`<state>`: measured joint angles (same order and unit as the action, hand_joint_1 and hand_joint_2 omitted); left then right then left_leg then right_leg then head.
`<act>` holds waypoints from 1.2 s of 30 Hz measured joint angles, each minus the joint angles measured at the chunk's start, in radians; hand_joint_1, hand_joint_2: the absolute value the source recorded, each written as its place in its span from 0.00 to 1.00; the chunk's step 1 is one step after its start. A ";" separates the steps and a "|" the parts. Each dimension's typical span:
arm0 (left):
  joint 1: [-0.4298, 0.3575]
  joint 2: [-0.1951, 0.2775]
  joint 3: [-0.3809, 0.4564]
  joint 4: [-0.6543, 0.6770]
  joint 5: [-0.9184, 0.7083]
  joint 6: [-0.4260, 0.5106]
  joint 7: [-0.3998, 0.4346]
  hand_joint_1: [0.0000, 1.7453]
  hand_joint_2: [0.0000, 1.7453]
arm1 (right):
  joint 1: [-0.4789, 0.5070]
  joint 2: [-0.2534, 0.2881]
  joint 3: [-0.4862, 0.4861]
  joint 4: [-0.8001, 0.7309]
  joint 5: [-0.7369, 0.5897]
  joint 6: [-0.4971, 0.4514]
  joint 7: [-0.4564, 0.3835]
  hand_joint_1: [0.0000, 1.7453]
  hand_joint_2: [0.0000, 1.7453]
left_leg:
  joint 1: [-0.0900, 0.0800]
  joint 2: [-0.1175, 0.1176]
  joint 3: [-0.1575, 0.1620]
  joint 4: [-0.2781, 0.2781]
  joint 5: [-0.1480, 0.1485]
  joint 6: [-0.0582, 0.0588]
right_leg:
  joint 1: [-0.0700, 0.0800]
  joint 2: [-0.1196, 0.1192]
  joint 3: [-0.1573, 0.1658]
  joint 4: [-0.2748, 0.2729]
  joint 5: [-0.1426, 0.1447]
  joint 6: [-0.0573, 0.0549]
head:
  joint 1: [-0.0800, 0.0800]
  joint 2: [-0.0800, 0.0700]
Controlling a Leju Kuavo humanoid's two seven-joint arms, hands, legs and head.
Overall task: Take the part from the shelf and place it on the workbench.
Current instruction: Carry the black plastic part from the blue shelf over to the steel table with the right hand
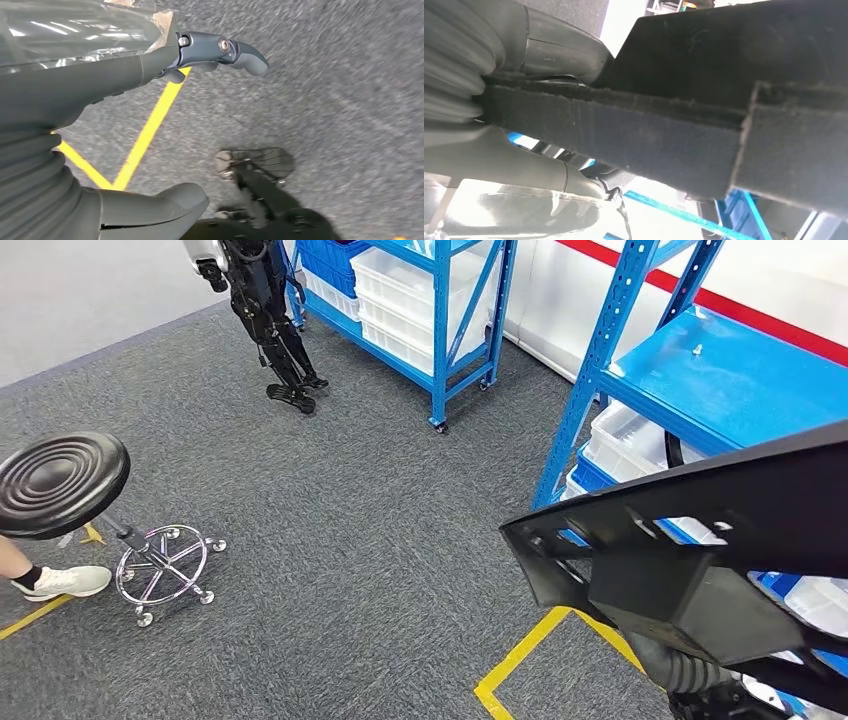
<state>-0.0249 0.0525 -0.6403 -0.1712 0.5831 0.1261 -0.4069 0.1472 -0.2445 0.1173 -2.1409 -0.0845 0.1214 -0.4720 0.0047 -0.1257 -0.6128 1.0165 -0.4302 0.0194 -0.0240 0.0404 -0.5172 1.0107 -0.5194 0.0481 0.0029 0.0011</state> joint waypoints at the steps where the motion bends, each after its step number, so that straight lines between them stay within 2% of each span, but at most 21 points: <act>1: 0.004 -0.001 -0.007 0.001 -0.010 -0.007 0.012 0.00 1.00 | 0.011 0.002 -0.003 -0.009 -0.002 0.005 0.001 1.00 1.00 | 0.002 -0.005 -0.003 -0.001 0.002 -0.005 | -0.002 -0.009 0.002 0.000 0.003 -0.008 | 0.000 0.000; 3: 0.011 -0.004 -0.024 0.003 -0.031 -0.022 0.034 0.00 1.00 | 0.029 0.008 -0.006 -0.031 0.003 0.016 0.010 1.00 1.00 | 0.002 0.029 -0.019 0.032 -0.021 -0.013 | -0.005 -0.028 0.003 -0.002 0.008 -0.021 | -0.004 0.000; 6: 0.011 -0.011 -0.048 0.004 -0.051 -0.029 0.047 0.00 1.00 | 0.062 0.013 -0.011 -0.060 0.018 0.027 0.023 1.00 1.00 | 0.003 0.108 -0.103 0.213 -0.120 -0.023 | 0.001 -0.066 0.000 -0.003 0.008 -0.036 | -0.015 0.000; 8: 0.011 -0.015 -0.058 0.004 -0.055 -0.023 0.044 0.00 1.00 | 0.075 0.013 -0.013 -0.069 0.020 0.034 0.025 1.00 1.00 | 0.006 0.120 -0.137 0.294 -0.145 -0.026 | 0.006 -0.092 -0.002 -0.003 0.007 -0.038 | -0.015 0.000; 9: 0.011 -0.016 -0.062 0.004 -0.056 -0.018 0.038 0.00 1.00 | 0.079 0.013 -0.014 -0.072 0.019 0.040 0.025 1.00 1.00 | 0.007 0.124 -0.125 0.279 -0.131 -0.025 | 0.008 -0.105 -0.002 -0.003 0.007 -0.038 | -0.015 0.000; 10: 0.011 -0.017 -0.063 0.004 -0.053 -0.011 0.031 0.00 1.00 | 0.081 0.013 -0.015 -0.074 0.014 0.048 0.022 1.00 1.00 | 0.007 0.132 -0.093 0.225 -0.105 -0.022 | 0.008 -0.116 -0.001 -0.003 0.006 -0.039 | -0.015 0.000; 12: 0.007 -0.017 -0.064 0.003 -0.041 0.006 0.006 0.00 1.00 | 0.081 0.013 -0.018 -0.075 -0.006 0.075 0.010 1.00 1.00 | 0.001 0.180 -0.009 0.085 -0.057 -0.013 | 0.013 -0.137 0.003 -0.002 0.004 -0.037 | -0.015 0.000; 14: 0.000 -0.017 -0.062 0.002 -0.023 0.028 -0.023 0.00 1.00 | 0.066 0.014 -0.021 -0.071 -0.035 0.112 -0.004 1.00 1.00 | -0.009 0.207 0.028 0.015 -0.043 -0.004 | 0.019 -0.156 0.004 -0.001 0.001 -0.031 | -0.013 0.000; 16: -0.004 -0.014 -0.058 0.002 -0.007 0.046 -0.042 0.00 1.00 | 0.038 0.017 -0.022 -0.062 -0.057 0.140 -0.010 1.00 1.00 | -0.014 0.185 0.025 0.006 -0.038 0.006 | 0.022 -0.174 0.007 -0.004 0.000 -0.022 | -0.012 0.000; 17: -0.005 -0.013 -0.056 0.001 -0.002 0.050 -0.044 0.00 1.00 | 0.023 0.020 -0.021 -0.057 -0.063 0.146 -0.010 1.00 1.00 | -0.013 0.174 0.027 0.000 -0.033 0.012 | 0.021 -0.167 0.006 0.000 -0.004 -0.018 | -0.011 0.000; 19: -0.012 -0.008 -0.054 0.001 0.003 0.052 -0.044 0.00 1.00 | 0.002 0.027 -0.022 -0.051 -0.071 0.149 -0.009 1.00 1.00 | -0.007 0.149 0.031 -0.013 -0.020 0.026 | 0.019 -0.112 -0.019 0.060 -0.038 -0.018 | -0.008 0.000; 21: -0.021 -0.003 -0.053 0.000 0.005 0.041 -0.043 0.00 1.00 | -0.004 0.033 -0.024 -0.050 -0.062 0.139 -0.008 1.00 1.00 | -0.004 0.120 0.027 -0.016 -0.013 0.033 | 0.015 -0.057 -0.082 0.192 -0.094 -0.026 | -0.004 0.000; 23: -0.023 0.000 -0.050 -0.001 0.015 0.018 -0.050 0.00 1.00 | 0.004 0.038 -0.026 -0.051 -0.038 0.123 -0.013 1.00 1.00 | -0.005 0.088 0.024 -0.015 -0.011 0.033 | 0.013 -0.045 -0.129 0.283 -0.118 -0.021 | -0.002 0.000; 24: -0.021 0.001 -0.047 -0.001 0.021 0.007 -0.056 0.00 1.00 | 0.011 0.039 -0.026 -0.053 -0.026 0.117 -0.018 1.00 1.00 | -0.004 0.072 0.024 -0.014 -0.010 0.032 | 0.011 -0.044 -0.128 0.275 -0.107 -0.012 | -0.002 0.000; 25: -0.019 0.002 -0.043 -0.001 0.025 -0.002 -0.063 0.00 1.00 | 0.019 0.041 -0.025 -0.056 -0.015 0.111 -0.025 1.00 1.00 | -0.003 0.056 0.024 -0.012 -0.010 0.030 | 0.008 -0.040 -0.108 0.226 -0.080 0.000 | -0.002 0.000; 27: -0.014 0.008 -0.037 -0.001 0.027 -0.009 -0.071 0.00 1.00 | 0.034 0.047 -0.024 -0.063 0.003 0.101 -0.037 1.00 1.00 | -0.003 0.027 0.021 -0.004 -0.012 0.022 | -0.002 -0.004 -0.046 0.085 -0.021 0.017 | -0.001 0.000; 29: -0.011 0.016 -0.034 -0.001 0.027 -0.014 -0.076 0.00 1.00 | 0.045 0.056 -0.022 -0.069 0.013 0.091 -0.043 1.00 1.00 | -0.005 0.006 0.012 0.004 -0.014 0.009 | -0.005 0.020 -0.016 0.012 0.005 0.012 | 0.000 0.000; 31: -0.006 0.026 -0.032 0.000 0.025 -0.016 -0.080 0.00 1.00 | 0.051 0.066 -0.018 -0.073 0.018 0.080 -0.046 1.00 1.00 | -0.003 -0.009 0.004 0.003 -0.009 -0.003 | -0.002 0.006 -0.015 0.009 0.009 -0.005 | 0.000 0.000; 32: -0.004 0.031 -0.032 0.002 0.023 -0.016 -0.081 0.00 1.00 | 0.052 0.071 -0.014 -0.074 0.018 0.075 -0.047 1.00 1.00 | -0.001 -0.005 0.000 0.007 -0.010 -0.008 | -0.002 -0.003 -0.013 0.009 0.012 -0.012 | -0.001 0.000; 34: -0.002 0.039 -0.032 0.004 0.017 -0.016 -0.080 0.00 1.00 | 0.053 0.080 -0.006 -0.077 0.016 0.068 -0.049 1.00 1.00 | -0.001 0.041 -0.024 0.057 -0.041 -0.017 | -0.005 -0.026 -0.012 0.006 0.015 -0.027 | -0.005 0.000; 36: -0.003 0.045 -0.032 0.004 0.011 -0.016 -0.074 0.00 1.00 | 0.055 0.087 0.000 -0.080 0.008 0.064 -0.052 1.00 1.00 | -0.001 0.100 -0.087 0.186 -0.110 -0.024 | -0.001 -0.052 -0.013 0.006 0.014 -0.035 | -0.010 0.000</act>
<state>-0.0279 0.0976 -0.6722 -0.1667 0.5940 0.1097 -0.4812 0.2023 -0.1571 0.1177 -2.2205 -0.0769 0.1852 -0.5241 0.0039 -0.0255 -0.6997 1.2024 -0.5399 -0.0042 -0.0254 -0.0113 -0.5303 1.0165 -0.5056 0.0127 -0.0071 0.0011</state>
